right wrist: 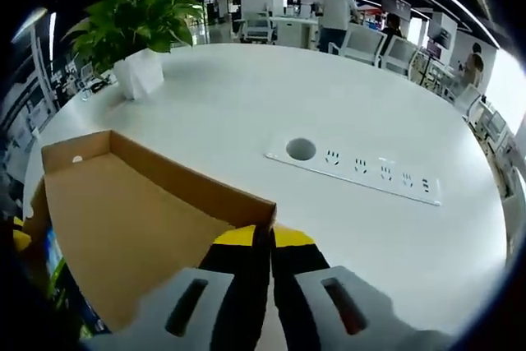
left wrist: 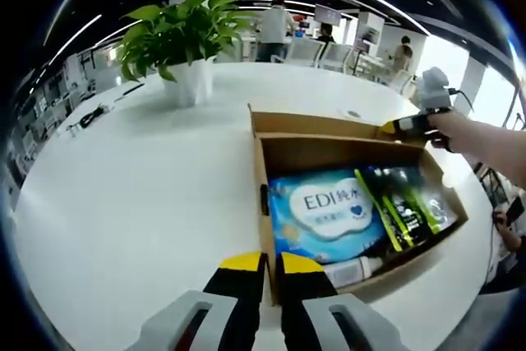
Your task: Operate the shoe box by opening the lid, removing the specified soft item, and placing it in the target area until the item is outside and the box remains undamaged.
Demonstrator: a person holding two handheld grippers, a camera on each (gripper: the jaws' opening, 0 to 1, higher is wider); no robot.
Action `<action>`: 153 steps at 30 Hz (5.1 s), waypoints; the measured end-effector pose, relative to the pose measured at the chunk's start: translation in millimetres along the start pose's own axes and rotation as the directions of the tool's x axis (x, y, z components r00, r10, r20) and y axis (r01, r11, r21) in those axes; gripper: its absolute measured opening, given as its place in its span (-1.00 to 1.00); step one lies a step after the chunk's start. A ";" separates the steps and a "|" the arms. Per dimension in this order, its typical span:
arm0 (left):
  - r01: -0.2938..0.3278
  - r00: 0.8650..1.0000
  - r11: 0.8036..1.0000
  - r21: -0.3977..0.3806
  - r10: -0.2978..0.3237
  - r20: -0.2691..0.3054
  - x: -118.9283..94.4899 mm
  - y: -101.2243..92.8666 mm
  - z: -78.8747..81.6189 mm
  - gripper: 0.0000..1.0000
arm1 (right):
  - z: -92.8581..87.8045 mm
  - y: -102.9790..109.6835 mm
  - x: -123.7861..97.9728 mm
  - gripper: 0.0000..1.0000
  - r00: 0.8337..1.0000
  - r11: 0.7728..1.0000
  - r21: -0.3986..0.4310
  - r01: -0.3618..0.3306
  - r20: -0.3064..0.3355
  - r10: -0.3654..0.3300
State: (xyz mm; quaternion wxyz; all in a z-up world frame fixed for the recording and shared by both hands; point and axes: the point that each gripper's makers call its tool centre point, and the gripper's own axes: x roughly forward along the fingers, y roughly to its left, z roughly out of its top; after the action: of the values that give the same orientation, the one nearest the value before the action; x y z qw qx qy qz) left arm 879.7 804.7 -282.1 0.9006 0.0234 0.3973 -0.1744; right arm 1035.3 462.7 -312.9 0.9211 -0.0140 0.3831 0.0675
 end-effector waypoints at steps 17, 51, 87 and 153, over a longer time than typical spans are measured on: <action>0.003 1.000 1.000 0.004 -0.003 0.005 1.2 0.0 0.0 -0.88 | 7.5 0.5 -11.0 -0.60 1.000 1.000 -0.020 0.005 0.010 -0.005; 0.030 0.999 0.998 0.059 -0.029 -0.013 5.0 -1.7 -1.9 -0.84 | 27.3 29.9 -89.6 -0.52 0.994 0.998 -0.064 -0.002 0.113 0.010; 0.068 0.997 0.987 0.147 -0.071 0.017 -18.2 -4.6 21.1 -0.50 | -25.7 73.2 -157.0 -0.41 0.993 0.995 -0.044 -0.086 0.072 0.089; 0.535 0.828 0.831 -0.153 -0.551 -0.098 12.3 -118.6 26.2 -0.42 | -81.3 106.8 -194.7 -0.44 0.960 0.962 -0.039 -0.271 0.058 0.273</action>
State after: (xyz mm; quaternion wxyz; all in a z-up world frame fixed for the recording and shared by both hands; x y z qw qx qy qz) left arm 866.4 685.1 -261.6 0.7837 -0.1322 0.4585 -0.3976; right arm 827.8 540.0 -229.7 0.9144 0.0265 0.3511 0.1996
